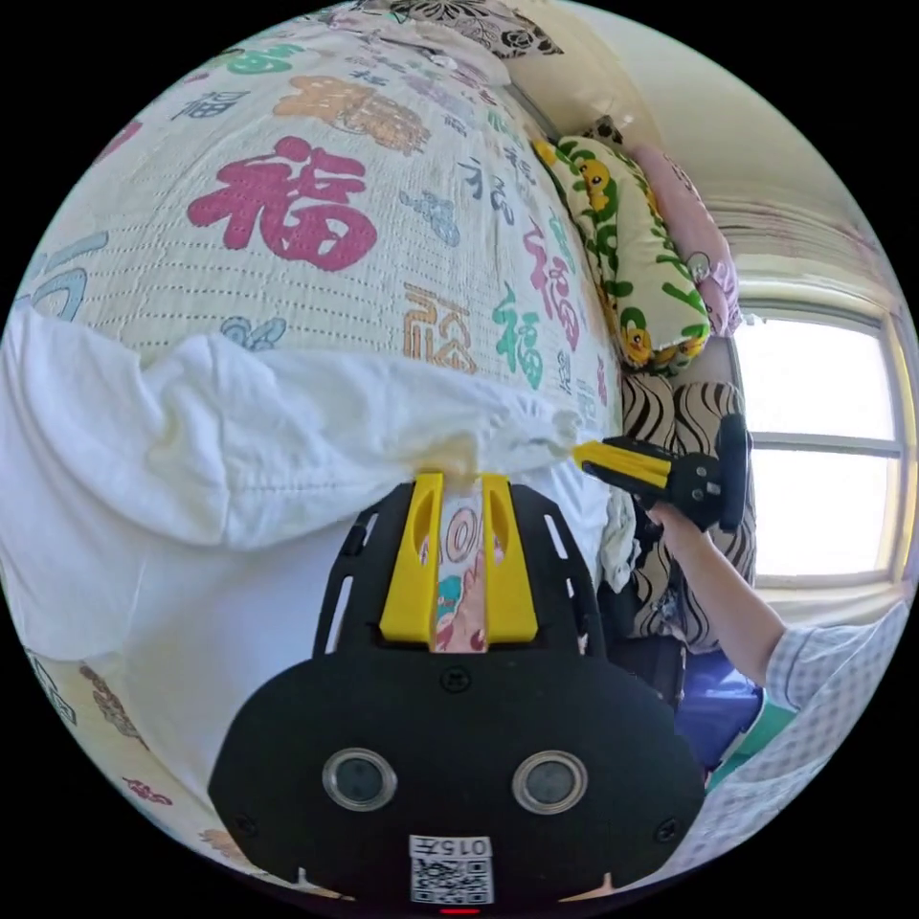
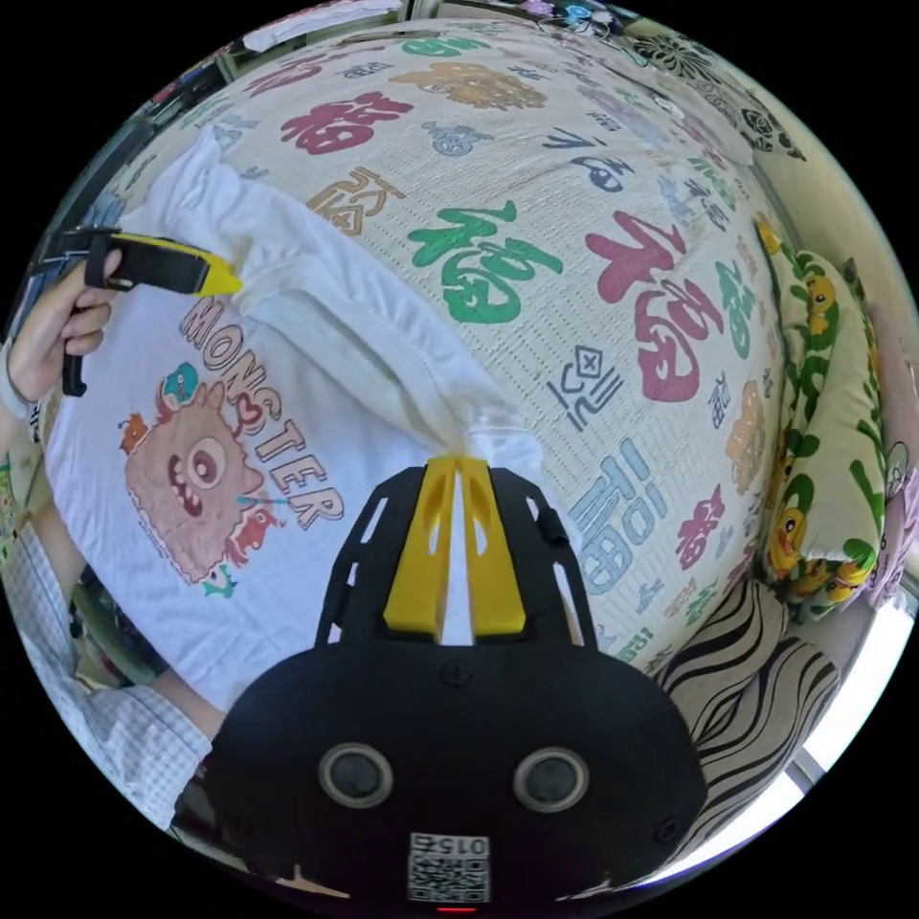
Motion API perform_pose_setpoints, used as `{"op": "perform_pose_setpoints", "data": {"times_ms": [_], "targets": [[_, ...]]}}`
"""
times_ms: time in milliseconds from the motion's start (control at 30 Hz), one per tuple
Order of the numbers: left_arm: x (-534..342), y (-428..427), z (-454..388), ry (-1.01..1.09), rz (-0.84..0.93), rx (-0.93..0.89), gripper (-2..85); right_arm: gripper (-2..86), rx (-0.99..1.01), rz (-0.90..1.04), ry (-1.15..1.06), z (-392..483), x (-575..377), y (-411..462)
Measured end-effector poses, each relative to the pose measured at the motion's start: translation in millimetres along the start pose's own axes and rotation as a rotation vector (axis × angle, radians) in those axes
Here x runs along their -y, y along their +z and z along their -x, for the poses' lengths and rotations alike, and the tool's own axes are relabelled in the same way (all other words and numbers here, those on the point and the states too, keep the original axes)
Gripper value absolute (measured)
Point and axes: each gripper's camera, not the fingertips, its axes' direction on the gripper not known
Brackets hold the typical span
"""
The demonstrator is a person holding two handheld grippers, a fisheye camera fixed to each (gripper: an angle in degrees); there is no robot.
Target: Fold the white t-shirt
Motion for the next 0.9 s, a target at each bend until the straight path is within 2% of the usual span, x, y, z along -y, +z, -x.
{"op": "perform_pose_setpoints", "data": {"times_ms": [133,267,333,433,500,633,700,833,900], "targets": [[19,-15,-18,0.07,-0.121,0.098,0.8,-0.3,0.041,-0.077,0.047,-39,-9,-12],[55,-22,-37,0.174,-0.197,0.199,0.4,0.1,0.203,-0.083,0.158,-97,-10,-7],[67,-15,-39,0.199,-0.167,0.23,1.1,1.0,0.278,-0.028,0.182,-114,-18,9],[69,-10,-40,0.228,-0.133,0.231,3.1,3.6,0.426,-0.06,0.273,-147,-54,17],[52,-20,-38,0.248,-0.166,0.239,3.9,4.8,0.516,-0.118,0.357,-174,-97,17],[6,-45,-24,0.223,-0.217,0.266,4.5,5.1,0.538,-0.209,0.539,-213,-173,14],[-32,-61,-11,0.165,-0.223,0.292,4.8,5.5,0.655,-0.277,0.627,-229,-226,16],[-100,-69,6,0.046,-0.155,0.333,6.2,6.6,0.714,-0.247,0.657,-211,-302,22],[-150,-66,18,-0.043,-0.06,0.415,7.7,7.3,0.763,-0.203,0.675,-183,-356,30]]}}
